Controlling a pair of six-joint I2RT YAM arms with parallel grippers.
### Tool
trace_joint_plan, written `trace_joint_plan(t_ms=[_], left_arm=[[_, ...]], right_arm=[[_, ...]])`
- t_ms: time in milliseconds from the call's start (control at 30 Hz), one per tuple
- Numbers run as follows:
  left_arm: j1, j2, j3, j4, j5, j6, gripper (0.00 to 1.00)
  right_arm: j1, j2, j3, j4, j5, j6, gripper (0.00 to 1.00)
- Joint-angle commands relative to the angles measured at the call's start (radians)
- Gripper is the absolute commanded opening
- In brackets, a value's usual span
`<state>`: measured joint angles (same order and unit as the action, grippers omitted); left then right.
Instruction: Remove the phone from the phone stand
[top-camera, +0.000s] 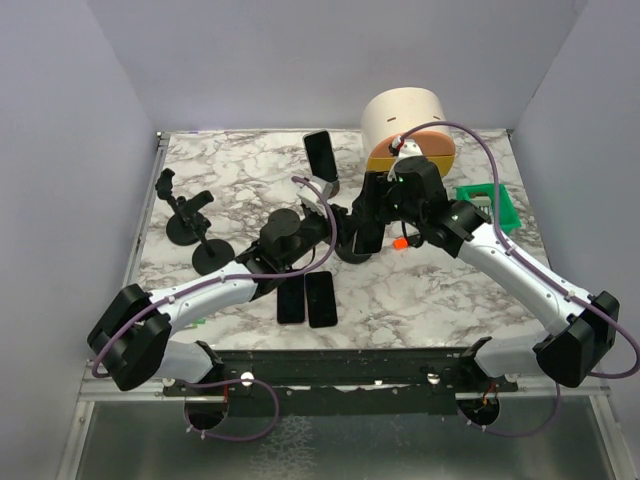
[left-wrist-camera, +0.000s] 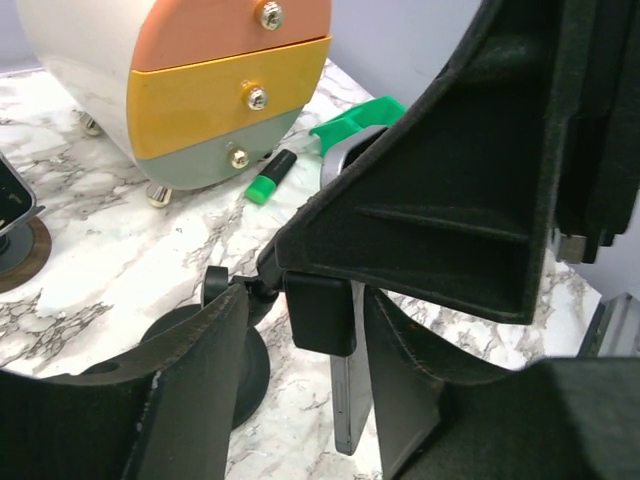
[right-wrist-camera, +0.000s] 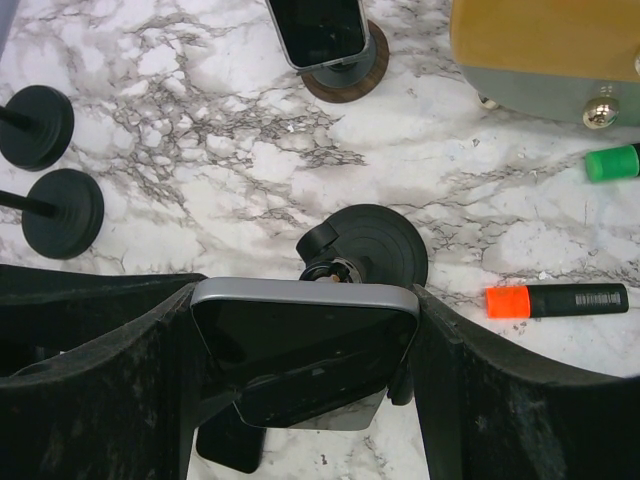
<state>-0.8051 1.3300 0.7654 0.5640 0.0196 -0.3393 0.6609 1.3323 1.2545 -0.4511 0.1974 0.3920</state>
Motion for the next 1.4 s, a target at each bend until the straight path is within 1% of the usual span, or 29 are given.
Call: trace_joint_plan(t_ms=[0, 167, 233, 300, 400, 433, 633, 800, 1033, 1367], left_arm=[[-0.01, 0.027, 0.04, -0.047, -0.064, 0.035, 0.48], [-0.016, 0.033, 0.044, -0.064, -0.049, 0.028, 0.47], [-0.016, 0.03, 0.039, -0.065, -0.044, 0.025, 0.42], [-0.016, 0.027, 0.034, -0.065, -0.046, 0.025, 0.28], [-0.016, 0.019, 0.022, -0.065, -0.064, 0.018, 0.05], [-0.016, 0.016, 0.017, -0.064, -0.07, 0.012, 0.0], [0.005, -0.002, -0.041, -0.01, -0.073, -0.048, 0.0], [0.075, 0.001, -0.086, 0.052, -0.022, -0.154, 0.0], [0.162, 0.029, -0.137, 0.167, 0.082, -0.309, 0.0], [0.224, 0.064, -0.186, 0.289, 0.162, -0.444, 0.0]], right_arm=[[0.0, 0.005, 0.022, -0.048, 0.016, -0.016, 0.0], [-0.001, 0.004, 0.022, -0.045, 0.019, -0.019, 0.0], [-0.001, 0.004, 0.02, -0.044, 0.021, -0.019, 0.0], [-0.001, 0.002, 0.017, -0.042, 0.024, -0.019, 0.0], [-0.001, -0.002, 0.009, -0.04, 0.029, -0.019, 0.0], [-0.001, -0.004, 0.005, -0.04, 0.034, -0.019, 0.0], [-0.001, -0.021, -0.031, -0.041, 0.101, -0.021, 0.0], [-0.006, -0.039, -0.074, -0.028, 0.141, -0.018, 0.0], [-0.016, -0.061, -0.113, -0.01, 0.124, -0.005, 0.0], [-0.031, -0.086, -0.143, 0.013, 0.065, 0.009, 0.0]])
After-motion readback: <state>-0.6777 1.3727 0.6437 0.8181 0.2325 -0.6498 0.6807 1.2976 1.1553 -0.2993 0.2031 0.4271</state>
